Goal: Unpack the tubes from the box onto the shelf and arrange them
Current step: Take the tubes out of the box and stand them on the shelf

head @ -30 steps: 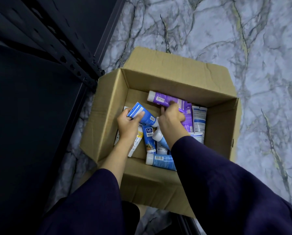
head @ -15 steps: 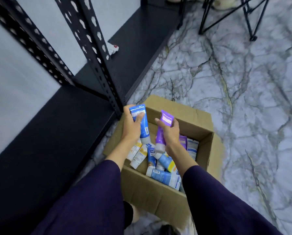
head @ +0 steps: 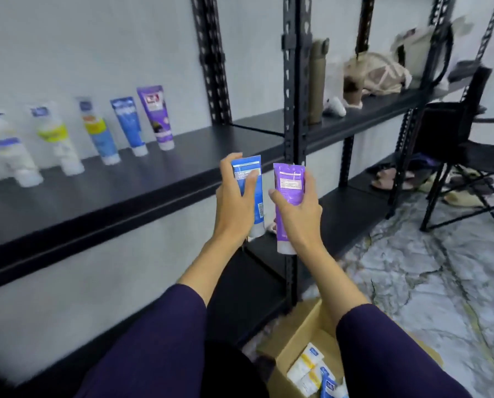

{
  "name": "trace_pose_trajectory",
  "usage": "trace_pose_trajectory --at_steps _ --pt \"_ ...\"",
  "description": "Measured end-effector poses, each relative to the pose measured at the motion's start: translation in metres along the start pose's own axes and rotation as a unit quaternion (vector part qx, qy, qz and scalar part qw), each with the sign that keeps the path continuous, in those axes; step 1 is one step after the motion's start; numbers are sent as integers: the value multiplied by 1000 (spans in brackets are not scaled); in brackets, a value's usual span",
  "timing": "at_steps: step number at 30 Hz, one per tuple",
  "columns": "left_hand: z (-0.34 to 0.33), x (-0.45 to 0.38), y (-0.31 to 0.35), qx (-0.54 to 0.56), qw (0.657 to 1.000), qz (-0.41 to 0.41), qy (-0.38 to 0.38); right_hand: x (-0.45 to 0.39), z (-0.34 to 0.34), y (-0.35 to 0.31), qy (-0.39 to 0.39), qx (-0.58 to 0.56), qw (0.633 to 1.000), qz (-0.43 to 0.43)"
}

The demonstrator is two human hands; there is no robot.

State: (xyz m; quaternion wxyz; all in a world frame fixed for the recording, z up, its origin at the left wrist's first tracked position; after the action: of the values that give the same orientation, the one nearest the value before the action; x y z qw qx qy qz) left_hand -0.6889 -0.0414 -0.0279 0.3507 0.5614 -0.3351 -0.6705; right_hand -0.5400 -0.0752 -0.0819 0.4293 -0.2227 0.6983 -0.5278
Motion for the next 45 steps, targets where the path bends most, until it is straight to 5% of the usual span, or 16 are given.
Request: trace_pose_trajectory --at_steps 11,21,30,45 --pt "220 -65 82 -71 978 -71 185 -32 -206 -145 -134 -85 981 114" --pt "272 -71 19 -112 973 -16 203 -16 -283 -118 -210 -62 964 149" --pt "273 -64 -23 -260 957 83 98 -15 -291 -79 -262 115 950 124" --pt "504 29 5 -368 863 201 281 131 -468 -130 -461 65 877 116"
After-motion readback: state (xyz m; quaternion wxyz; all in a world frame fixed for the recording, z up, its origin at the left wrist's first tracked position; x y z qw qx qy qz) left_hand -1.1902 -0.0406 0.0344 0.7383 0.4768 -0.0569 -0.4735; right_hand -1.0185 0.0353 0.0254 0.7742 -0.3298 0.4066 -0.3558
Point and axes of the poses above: each hand's wrist, its own x-axis away from the middle knuckle, its own z-axis out of the back of the hand, y = z × x, the point moved 10 cm from there along -x, towards the middle knuckle, and after that the axes turned 2 degrees about z, right-handed, at the moved point
